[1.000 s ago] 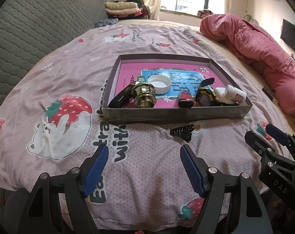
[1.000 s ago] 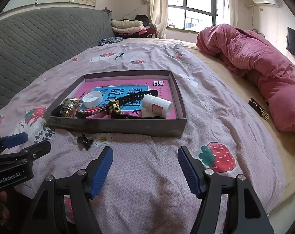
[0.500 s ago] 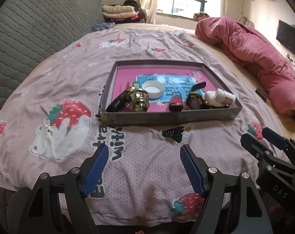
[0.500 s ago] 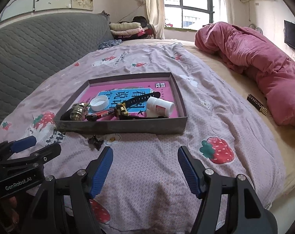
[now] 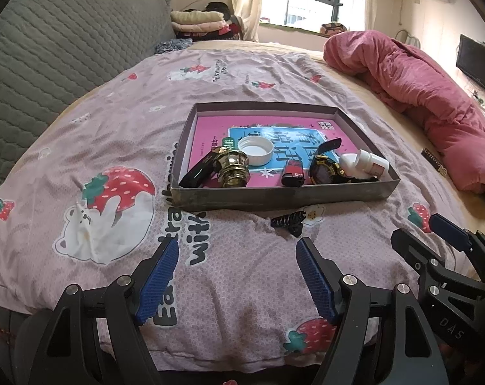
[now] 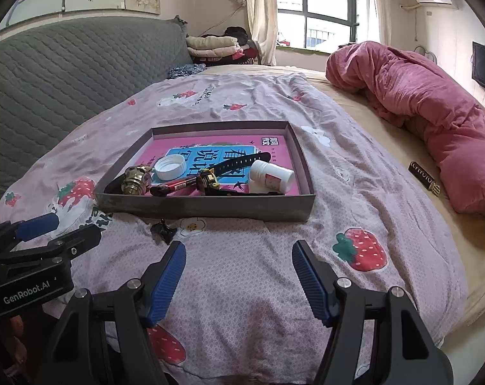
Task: Organize rigid objects
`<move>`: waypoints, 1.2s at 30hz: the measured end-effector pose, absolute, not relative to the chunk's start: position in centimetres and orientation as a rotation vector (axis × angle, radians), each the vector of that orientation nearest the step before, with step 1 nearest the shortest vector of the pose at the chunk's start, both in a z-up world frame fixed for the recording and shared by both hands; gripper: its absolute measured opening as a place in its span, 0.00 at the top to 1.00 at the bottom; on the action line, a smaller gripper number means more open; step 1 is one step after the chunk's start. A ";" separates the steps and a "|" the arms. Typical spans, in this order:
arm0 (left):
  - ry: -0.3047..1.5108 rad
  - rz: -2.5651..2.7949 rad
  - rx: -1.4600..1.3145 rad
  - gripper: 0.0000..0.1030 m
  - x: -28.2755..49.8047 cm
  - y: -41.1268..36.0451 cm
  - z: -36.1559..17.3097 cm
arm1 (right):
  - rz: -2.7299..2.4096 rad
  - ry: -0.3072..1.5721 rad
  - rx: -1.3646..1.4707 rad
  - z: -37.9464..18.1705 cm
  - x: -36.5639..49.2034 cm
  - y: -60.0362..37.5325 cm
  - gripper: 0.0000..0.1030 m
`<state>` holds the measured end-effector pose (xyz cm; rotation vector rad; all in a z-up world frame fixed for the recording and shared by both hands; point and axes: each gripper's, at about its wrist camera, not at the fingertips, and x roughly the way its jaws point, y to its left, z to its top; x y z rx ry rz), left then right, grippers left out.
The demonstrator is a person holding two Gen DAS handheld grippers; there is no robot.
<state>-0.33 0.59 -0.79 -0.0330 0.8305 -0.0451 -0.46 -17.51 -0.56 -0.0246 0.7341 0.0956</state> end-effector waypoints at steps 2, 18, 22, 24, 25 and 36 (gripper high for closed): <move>0.833 -0.043 -0.033 0.25 -0.3 0.7 -0.9 | 0.094 0.735 -0.026 -0.6 -0.4 -17.5 0.34; 0.841 -0.037 -0.034 0.25 -0.1 0.7 -1.2 | 0.088 0.736 -0.043 -0.9 -0.4 -17.4 0.34; 0.841 -0.038 -0.034 0.25 -0.1 0.8 -1.2 | 0.083 0.740 -0.041 -1.0 -0.3 -17.5 0.34; 0.842 -0.036 -0.035 0.25 -0.1 0.8 -1.2 | 0.083 0.740 -0.038 -0.9 -0.3 -17.6 0.34; 0.843 -0.037 -0.036 0.25 -0.1 0.8 -1.2 | 0.082 0.739 -0.037 -0.9 -0.4 -17.6 0.34; 0.845 -0.028 -0.034 0.25 0.0 0.9 -1.3 | 0.082 0.739 -0.035 -0.8 -0.3 -17.6 0.34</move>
